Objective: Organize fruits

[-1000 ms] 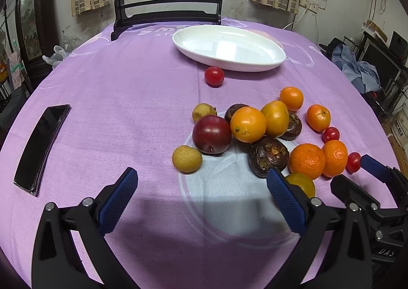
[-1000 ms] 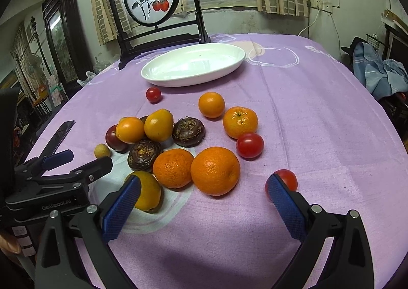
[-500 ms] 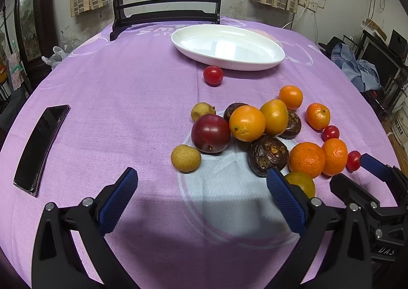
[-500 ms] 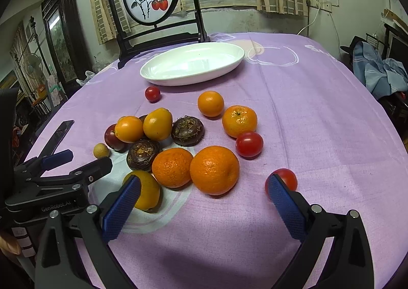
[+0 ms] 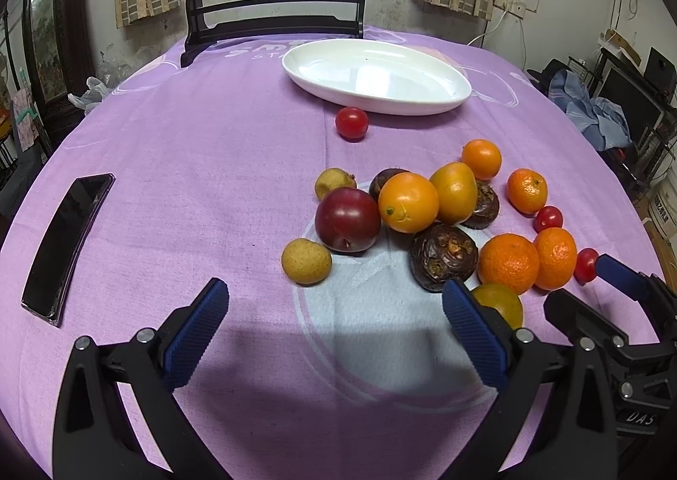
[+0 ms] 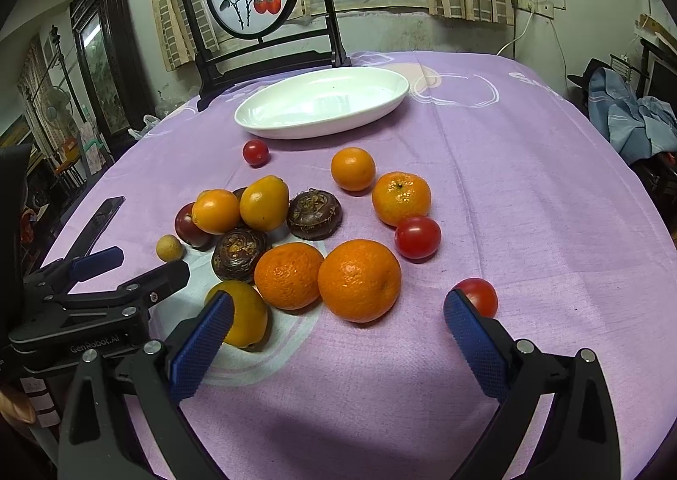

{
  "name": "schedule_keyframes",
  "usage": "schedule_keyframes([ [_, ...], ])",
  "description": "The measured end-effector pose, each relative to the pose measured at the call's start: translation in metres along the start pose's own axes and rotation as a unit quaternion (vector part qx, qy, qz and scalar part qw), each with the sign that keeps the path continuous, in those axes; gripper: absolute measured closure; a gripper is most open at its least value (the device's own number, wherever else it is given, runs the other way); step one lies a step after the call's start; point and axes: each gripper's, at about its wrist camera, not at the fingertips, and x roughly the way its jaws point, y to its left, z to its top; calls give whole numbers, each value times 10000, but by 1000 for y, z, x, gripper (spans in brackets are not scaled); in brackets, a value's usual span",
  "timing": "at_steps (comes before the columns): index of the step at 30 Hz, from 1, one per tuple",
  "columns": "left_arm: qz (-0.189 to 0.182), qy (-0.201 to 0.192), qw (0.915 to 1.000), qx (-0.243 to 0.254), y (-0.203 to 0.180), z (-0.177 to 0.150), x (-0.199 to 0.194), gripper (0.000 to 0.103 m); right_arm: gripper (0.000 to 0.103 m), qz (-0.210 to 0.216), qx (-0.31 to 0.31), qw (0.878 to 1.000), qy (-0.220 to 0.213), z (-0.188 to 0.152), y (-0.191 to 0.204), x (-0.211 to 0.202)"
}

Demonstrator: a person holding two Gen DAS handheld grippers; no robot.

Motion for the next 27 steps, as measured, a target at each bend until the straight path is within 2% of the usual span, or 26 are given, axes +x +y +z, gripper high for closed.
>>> schedule_keyframes([
  [27, 75, 47, 9999, 50, 6, 0, 1, 4, 3, -6, 41, 10000, 68, -1, -2, -1],
])
